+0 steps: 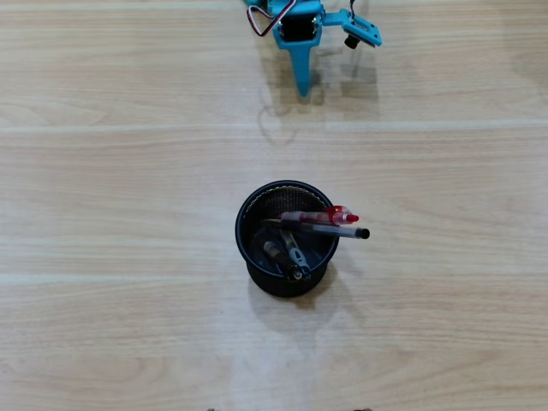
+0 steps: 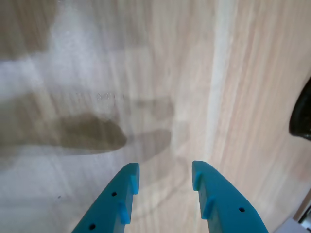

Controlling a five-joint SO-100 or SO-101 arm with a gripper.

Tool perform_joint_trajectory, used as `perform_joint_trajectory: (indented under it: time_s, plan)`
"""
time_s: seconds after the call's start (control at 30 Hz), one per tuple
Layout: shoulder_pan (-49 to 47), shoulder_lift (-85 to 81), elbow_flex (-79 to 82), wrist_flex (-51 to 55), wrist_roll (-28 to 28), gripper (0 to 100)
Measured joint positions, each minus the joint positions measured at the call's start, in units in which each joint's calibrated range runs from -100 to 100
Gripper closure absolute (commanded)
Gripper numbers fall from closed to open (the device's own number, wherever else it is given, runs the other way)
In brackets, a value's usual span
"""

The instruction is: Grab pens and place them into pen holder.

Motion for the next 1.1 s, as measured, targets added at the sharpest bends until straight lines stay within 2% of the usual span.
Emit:
perform_joint_trajectory:
  time_s: [0.13, 0.2, 1.1]
  plan:
    - [1.94, -12.36, 1.06, 14.13, 0.00, 87]
    - [1.44, -18.71, 2.21, 17.31, 0.21, 87]
    - [2.20, -21.75, 2.66, 18.60, 0.21, 87]
